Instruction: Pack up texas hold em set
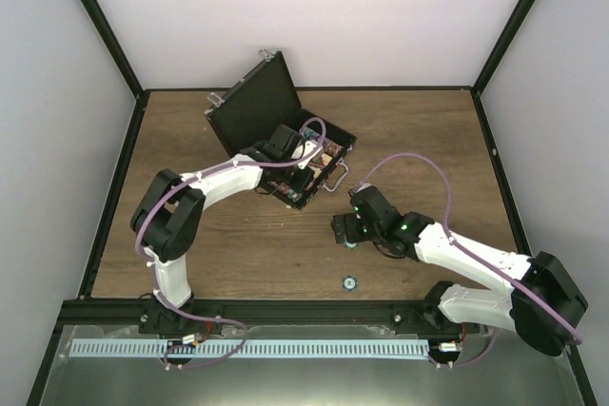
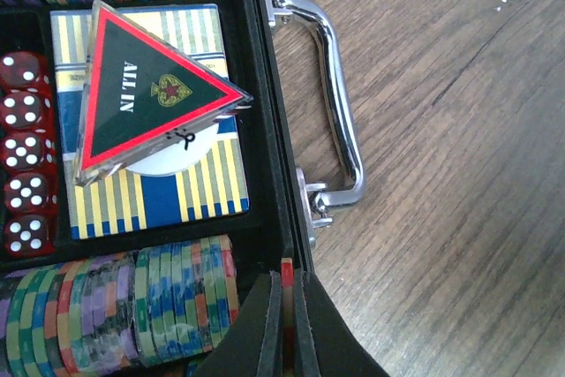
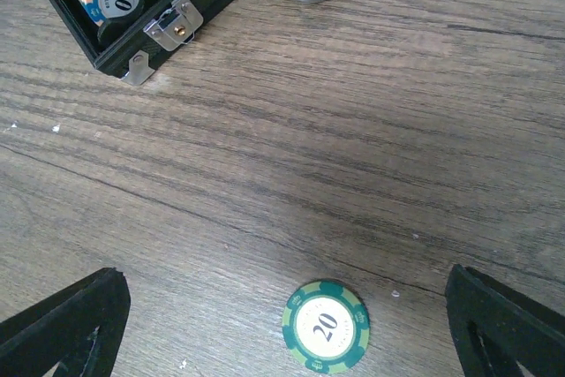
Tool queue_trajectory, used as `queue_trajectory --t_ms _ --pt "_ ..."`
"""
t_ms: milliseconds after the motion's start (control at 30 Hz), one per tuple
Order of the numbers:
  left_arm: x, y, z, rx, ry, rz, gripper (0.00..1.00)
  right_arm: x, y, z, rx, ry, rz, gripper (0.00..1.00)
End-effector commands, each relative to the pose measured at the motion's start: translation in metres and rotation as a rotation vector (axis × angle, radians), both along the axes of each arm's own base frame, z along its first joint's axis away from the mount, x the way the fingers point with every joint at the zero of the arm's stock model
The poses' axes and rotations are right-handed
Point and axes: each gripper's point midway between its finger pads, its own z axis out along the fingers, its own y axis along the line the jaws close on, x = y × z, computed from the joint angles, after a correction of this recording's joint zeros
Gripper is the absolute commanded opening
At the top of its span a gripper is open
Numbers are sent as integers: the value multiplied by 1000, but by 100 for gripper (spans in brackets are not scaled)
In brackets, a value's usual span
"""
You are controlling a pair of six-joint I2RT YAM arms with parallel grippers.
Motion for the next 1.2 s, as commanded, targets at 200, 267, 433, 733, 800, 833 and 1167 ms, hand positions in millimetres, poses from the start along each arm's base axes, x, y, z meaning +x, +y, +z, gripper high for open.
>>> queue_trajectory --t_ms 200,267,433,733,800,833,1167 --pt "19 -1 -2 77 -75 32 4 2 3 4 40 -10 -8 100" --pt "18 -2 -5 81 -67 26 4 1 3 3 39 -6 -7 100" --pt "20 1 -11 117 -77 37 4 0 3 1 42 -2 -8 100" --pt "23 6 -18 184 -100 56 10 0 4 0 45 7 -11 100" --pt "24 9 -18 200 -108 67 15 0 3 0 41 7 -14 100" --pt "25 10 -17 206 -113 73 19 0 2 0 37 9 -20 100" --pt "25 11 16 208 -196 101 45 -4 -11 -5 -50 49 -39 100"
